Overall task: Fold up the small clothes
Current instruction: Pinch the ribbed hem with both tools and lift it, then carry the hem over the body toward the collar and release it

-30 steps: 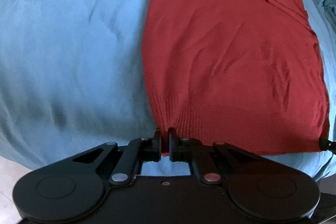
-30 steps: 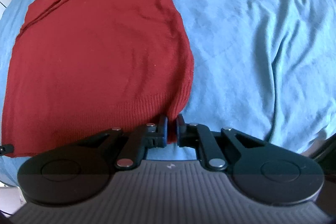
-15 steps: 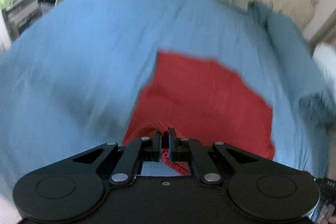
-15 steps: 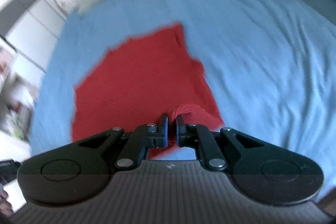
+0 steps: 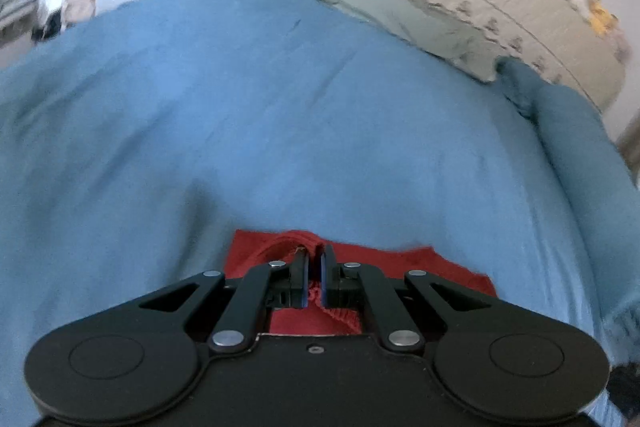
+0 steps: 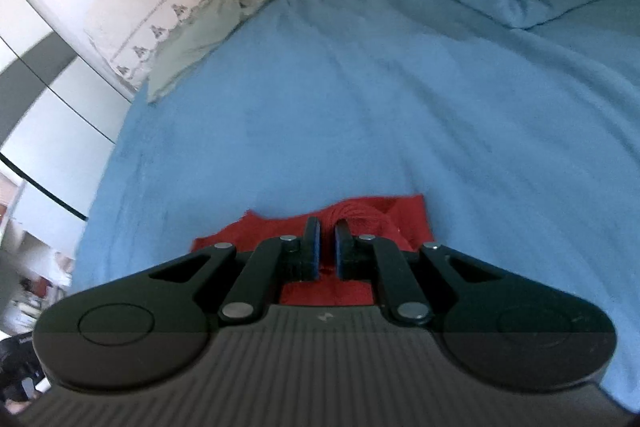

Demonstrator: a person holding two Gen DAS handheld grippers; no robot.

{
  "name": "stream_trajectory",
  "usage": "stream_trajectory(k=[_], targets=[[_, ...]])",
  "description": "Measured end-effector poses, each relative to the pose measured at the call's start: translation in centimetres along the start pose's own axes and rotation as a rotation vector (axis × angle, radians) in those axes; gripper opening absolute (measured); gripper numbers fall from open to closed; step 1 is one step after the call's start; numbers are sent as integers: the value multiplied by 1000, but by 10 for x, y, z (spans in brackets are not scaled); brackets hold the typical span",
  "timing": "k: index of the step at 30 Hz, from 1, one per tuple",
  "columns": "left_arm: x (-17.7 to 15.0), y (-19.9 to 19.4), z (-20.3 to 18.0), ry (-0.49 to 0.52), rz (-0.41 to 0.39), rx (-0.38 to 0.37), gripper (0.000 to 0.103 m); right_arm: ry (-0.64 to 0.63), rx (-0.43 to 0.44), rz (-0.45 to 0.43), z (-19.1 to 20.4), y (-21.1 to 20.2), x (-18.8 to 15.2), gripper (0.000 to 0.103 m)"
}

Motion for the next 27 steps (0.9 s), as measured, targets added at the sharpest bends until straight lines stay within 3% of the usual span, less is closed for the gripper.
stream_trajectory(k=[7,13,15,16,17,18,20,22,27], targets=[[19,20,-12,-19,-7,26,5,-7,22,-5,-5,36,23,22],[20,39,-19,32,-3,53,8,-47,-36,8,-4,68,32,23],[20,41,-20,34,1,58,21,-82,-39,14,-3,74,28,32],[19,36,-19,44,-12,58,43,-109,-43,5,-1,74,25,56],[18,31,-19,58,-34,65,67,-142,-47,-12,2,71,23,71],[15,21,-19,79,-63,77,75,-176,-48,-46,7,65,19,92],[4,1,-19,141,-121,76,90,-256,-28,-97,18,48,10,97],[-19,-18,-19,227,-133,64,100,-327,-11,-78,31,37,-3,97],[-88,-26,-16,412,-36,36,100,-418,17,37,44,31,-57,97]])
Point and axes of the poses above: each gripper's, at about its wrist camera, not at the fingertips, and y roughly the way its jaws point, z to its left, x to its top, the point moved 2 cm from there along y, roughly the way its jaws point, and after that the axes turned 12 degrees about x, right-handed, at the moved point
